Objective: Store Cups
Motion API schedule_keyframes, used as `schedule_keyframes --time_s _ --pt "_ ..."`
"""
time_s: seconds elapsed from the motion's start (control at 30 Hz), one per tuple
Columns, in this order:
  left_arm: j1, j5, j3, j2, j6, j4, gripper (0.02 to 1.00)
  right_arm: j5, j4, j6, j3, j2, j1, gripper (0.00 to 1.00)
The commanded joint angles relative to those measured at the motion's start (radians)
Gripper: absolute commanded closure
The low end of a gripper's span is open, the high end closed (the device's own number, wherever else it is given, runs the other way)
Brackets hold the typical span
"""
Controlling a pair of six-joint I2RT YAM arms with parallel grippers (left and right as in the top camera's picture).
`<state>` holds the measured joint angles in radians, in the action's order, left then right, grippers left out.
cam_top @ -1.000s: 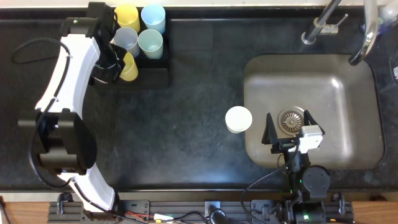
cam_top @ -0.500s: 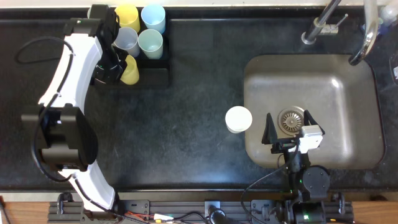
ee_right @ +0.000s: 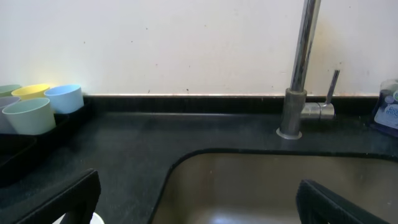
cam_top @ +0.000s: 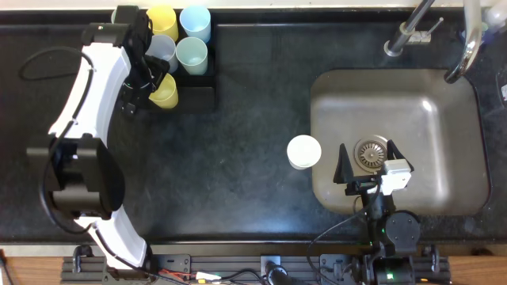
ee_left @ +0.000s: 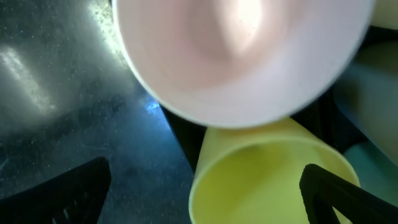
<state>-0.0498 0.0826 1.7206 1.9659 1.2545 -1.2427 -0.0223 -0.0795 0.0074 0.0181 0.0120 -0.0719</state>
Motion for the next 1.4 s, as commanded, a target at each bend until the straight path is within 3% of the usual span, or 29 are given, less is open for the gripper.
schedule_keyframes --time_s 0.03,0.27,0.37,0.47,0.57,0.67,0.8,0.93,1.4 --pt "-0.051 0.05 0.0 -0.227 -0.052 -0.063 0.02 -0.007 0.005 0.008 -0.014 -0.008 0.0 0.003" --pt "-0.119 0.071 -0.033 -0.577 -0.533 -0.263 0.02 -0.007 0.005 0.008 -0.014 -0.008 0.0 0.003" --pt "-0.121 0.084 -0.174 -0.758 -0.756 -0.226 0.02 -0.007 0.005 0.008 -0.014 -0.008 0.0 0.003" --pt "-0.12 0.103 -0.426 -0.972 -1.041 -0.045 0.02 -0.007 0.005 0.008 -0.014 -0.008 0.0 0.003" --pt "-0.12 0.124 -0.729 -1.191 -1.221 0.238 0.02 -0.007 0.005 0.008 -0.014 -0.008 0.0 0.003" --pt "-0.12 0.063 -1.051 -1.408 -1.374 0.595 0.02 -0.007 0.005 0.008 -0.014 -0.008 0.0 0.003" --pt "-0.12 -0.01 -1.391 -1.612 -1.415 1.052 0.023 -0.007 0.005 0.008 -0.014 -0.008 0.0 0.003" --pt "-0.12 -0.029 -1.585 -1.719 -1.415 1.322 0.025 -0.007 0.005 0.008 -0.014 -0.008 0.0 0.003" --pt "-0.114 -0.053 -1.713 -1.963 -1.404 1.161 0.02 -0.007 0.005 0.008 -0.014 -0.008 0.0 0.003"
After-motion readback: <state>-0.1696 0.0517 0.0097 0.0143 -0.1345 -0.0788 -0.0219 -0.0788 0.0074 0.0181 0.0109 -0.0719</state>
